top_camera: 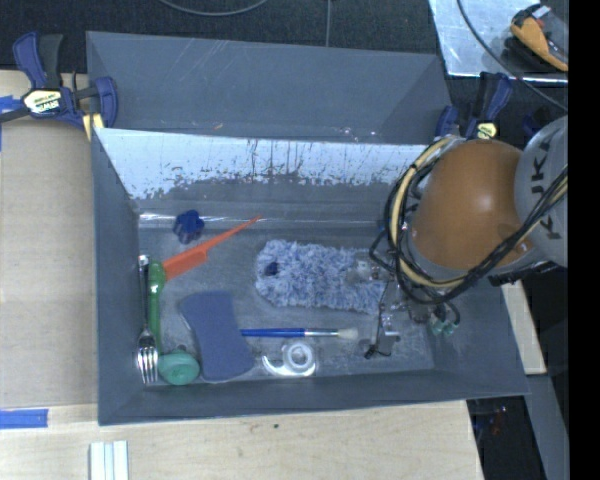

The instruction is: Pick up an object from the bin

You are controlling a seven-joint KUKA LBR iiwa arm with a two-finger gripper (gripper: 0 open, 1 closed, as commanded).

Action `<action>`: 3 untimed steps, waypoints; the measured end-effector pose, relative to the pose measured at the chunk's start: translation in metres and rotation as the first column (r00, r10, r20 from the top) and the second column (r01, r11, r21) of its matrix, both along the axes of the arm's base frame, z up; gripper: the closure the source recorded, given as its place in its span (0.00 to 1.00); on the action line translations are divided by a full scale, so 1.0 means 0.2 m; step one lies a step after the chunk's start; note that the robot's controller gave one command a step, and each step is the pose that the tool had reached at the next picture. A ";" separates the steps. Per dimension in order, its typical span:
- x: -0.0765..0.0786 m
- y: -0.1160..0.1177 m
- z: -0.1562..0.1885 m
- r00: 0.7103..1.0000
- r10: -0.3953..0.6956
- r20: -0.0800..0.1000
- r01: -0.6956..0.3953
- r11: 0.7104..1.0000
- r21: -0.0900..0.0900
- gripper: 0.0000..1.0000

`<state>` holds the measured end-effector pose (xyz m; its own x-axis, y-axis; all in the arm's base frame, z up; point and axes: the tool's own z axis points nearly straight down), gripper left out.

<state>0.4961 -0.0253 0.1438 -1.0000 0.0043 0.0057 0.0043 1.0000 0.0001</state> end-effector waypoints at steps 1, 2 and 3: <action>0.01 0.00 0.02 1.000 0.002 0.009 -0.002 1.000 0.000 0.00; 0.47 0.12 -0.37 0.986 0.168 0.012 -0.168 0.986 -0.001 0.00; 0.44 0.09 -0.14 0.962 0.273 0.019 -0.273 0.962 -0.005 0.00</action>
Offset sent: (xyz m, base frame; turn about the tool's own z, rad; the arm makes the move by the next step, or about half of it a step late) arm 0.0923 0.0245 -0.0738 -0.1700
